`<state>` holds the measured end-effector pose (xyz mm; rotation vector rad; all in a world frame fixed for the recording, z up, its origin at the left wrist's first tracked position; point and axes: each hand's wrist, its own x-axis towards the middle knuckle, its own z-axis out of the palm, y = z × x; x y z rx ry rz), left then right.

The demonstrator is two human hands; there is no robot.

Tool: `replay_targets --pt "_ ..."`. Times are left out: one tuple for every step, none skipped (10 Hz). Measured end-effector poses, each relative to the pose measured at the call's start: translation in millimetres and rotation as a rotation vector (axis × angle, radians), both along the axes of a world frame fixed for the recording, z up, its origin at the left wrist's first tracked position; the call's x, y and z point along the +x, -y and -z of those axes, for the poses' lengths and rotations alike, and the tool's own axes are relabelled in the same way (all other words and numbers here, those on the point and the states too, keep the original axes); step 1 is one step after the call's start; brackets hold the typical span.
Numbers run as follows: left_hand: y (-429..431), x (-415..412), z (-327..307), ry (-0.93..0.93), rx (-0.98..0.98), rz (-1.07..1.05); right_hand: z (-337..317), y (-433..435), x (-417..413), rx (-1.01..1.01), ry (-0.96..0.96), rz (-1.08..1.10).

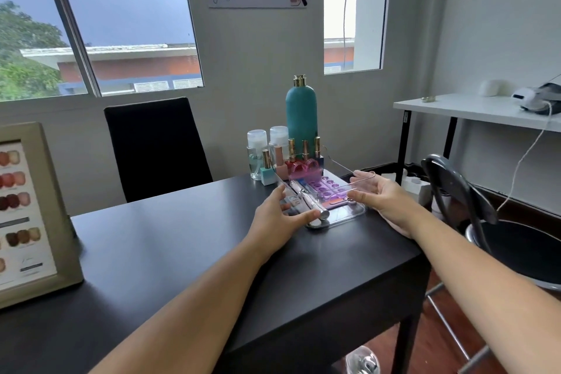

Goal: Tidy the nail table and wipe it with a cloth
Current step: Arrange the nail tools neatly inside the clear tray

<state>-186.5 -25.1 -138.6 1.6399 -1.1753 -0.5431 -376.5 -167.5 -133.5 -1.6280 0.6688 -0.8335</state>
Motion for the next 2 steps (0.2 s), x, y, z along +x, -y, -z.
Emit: replay_targets --pt "1.2 -0.2 1.7 0.016 0.008 0.004 2.4 -0.3 0.3 -0.020 0.020 0.013" --pt "-6.0 -3.9 -6.9 0.083 -0.006 -0.015 -2.8 -8.6 -1.1 -0.074 0.071 0.071"
